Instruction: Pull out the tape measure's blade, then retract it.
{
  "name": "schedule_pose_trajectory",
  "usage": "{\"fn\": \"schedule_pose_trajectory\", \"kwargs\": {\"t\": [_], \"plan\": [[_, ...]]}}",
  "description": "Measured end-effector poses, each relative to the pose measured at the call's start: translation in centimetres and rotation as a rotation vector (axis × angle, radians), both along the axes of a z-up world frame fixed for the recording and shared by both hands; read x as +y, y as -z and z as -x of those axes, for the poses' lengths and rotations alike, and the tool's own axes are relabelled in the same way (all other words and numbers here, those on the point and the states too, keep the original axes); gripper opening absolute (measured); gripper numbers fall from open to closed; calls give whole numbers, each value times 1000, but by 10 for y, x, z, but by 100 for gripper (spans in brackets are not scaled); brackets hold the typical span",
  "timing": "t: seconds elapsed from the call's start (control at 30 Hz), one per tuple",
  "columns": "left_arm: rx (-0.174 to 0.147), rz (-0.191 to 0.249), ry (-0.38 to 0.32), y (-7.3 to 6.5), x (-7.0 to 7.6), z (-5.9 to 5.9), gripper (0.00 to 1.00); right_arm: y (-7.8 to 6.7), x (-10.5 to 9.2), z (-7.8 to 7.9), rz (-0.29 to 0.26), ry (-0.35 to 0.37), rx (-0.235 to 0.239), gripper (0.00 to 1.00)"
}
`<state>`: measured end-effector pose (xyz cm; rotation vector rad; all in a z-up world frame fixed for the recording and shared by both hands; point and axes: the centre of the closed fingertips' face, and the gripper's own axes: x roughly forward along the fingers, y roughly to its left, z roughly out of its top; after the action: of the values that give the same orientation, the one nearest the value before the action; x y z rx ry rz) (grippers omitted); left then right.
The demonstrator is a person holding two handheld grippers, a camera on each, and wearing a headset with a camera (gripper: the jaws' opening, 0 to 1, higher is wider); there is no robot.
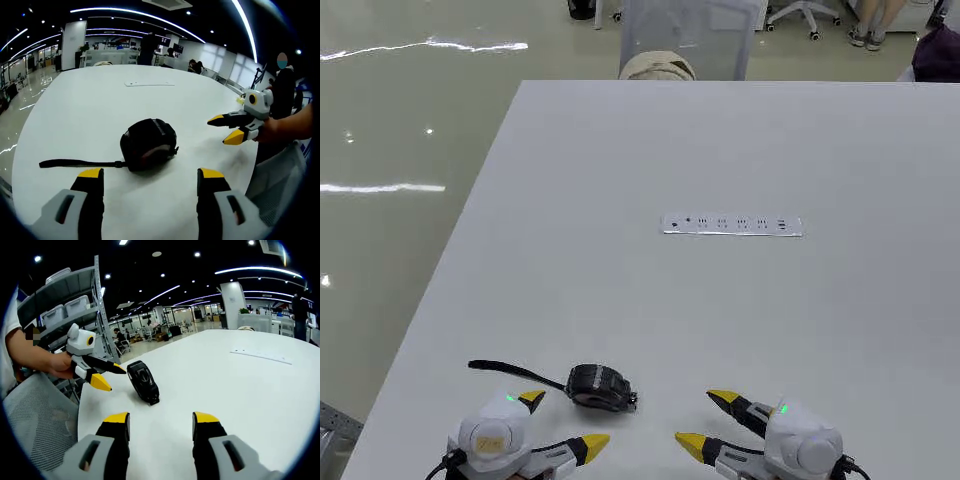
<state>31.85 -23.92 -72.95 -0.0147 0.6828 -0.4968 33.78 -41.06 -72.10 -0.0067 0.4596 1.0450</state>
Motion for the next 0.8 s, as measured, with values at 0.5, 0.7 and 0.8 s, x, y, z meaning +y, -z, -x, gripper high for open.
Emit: {"fn": "schedule_pose_trajectory", "kwargs": {"t": [0.5, 0.7, 0.8], "plan": [[5, 47, 27, -14, 3, 15, 76, -9, -21, 17, 2, 22, -18, 56], [-6, 33, 56, -18, 4, 23, 77, -12, -28, 21, 19, 30, -28, 59], [-10, 37, 60, -20, 7, 27, 77, -14, -31, 25, 23, 31, -30, 61]]}}
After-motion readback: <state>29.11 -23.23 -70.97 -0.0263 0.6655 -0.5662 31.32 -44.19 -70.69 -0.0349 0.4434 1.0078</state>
